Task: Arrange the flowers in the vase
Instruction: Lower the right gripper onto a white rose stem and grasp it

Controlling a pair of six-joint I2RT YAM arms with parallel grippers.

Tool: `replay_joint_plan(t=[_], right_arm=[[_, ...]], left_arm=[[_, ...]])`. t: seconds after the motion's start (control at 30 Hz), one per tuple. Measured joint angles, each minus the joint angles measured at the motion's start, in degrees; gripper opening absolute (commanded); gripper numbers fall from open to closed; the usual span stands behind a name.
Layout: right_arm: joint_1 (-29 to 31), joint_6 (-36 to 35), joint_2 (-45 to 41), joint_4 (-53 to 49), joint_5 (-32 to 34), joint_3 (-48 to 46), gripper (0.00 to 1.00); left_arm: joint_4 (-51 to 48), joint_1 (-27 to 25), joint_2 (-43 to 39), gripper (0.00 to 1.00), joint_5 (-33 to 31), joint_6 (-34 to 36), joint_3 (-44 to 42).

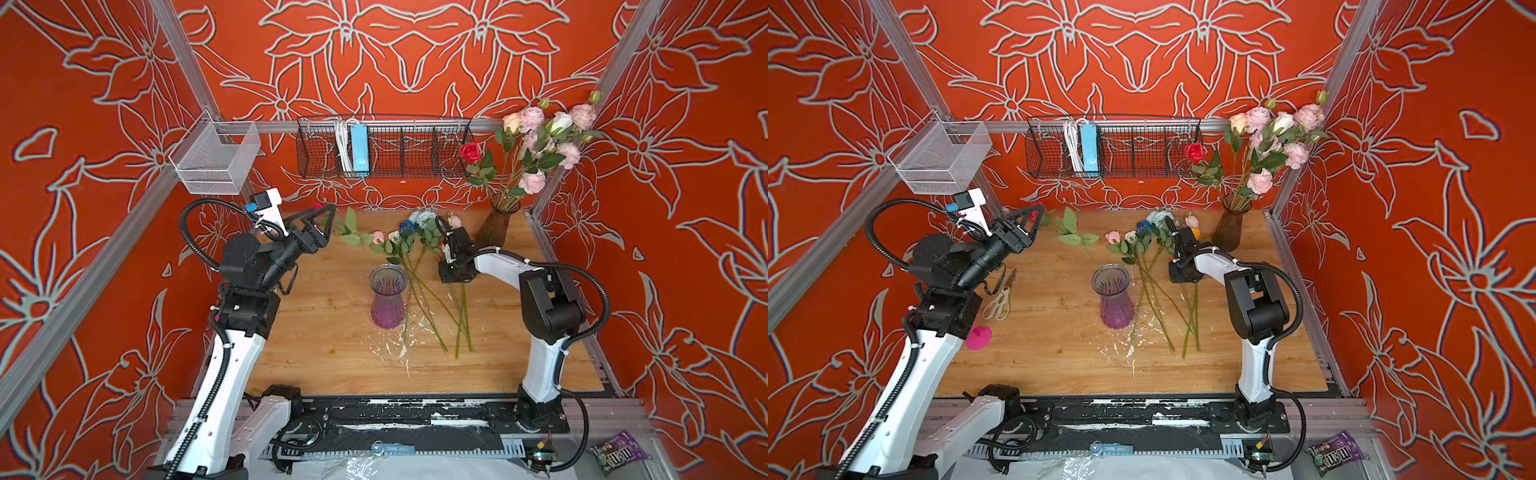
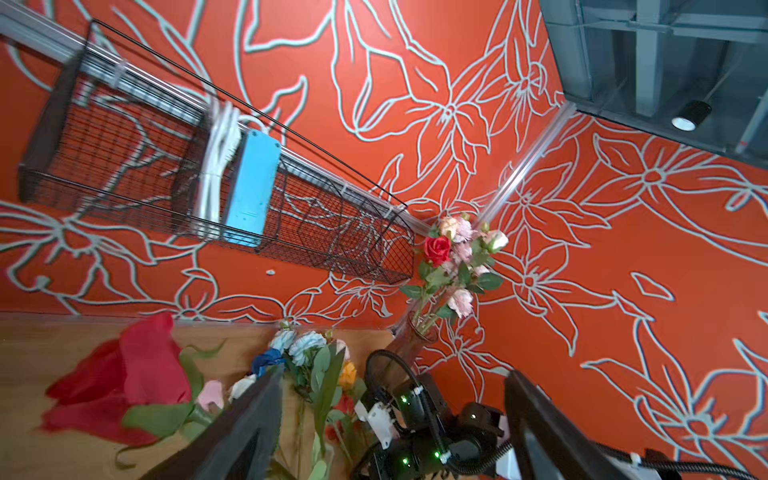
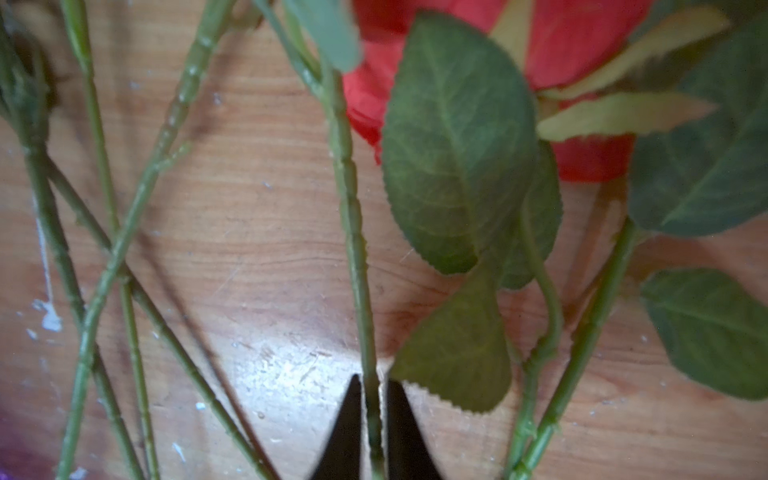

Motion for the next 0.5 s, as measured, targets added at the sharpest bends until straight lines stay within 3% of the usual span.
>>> replay_joint_plan(t=[0.23, 0.5], right_arm=[[-0.11, 1.44, -2.01, 1.9, -2.01, -0.48, 0.0], [-0.07, 4.2, -12.83, 4.92, -6.49, -2.54, 0.0]], left_arm=[[-0.07, 1.68, 0.04, 0.87, 0.55, -0.15, 0.0], [0.79, 1.92, 0.04, 0.88, 2.43, -1.75, -0.09]])
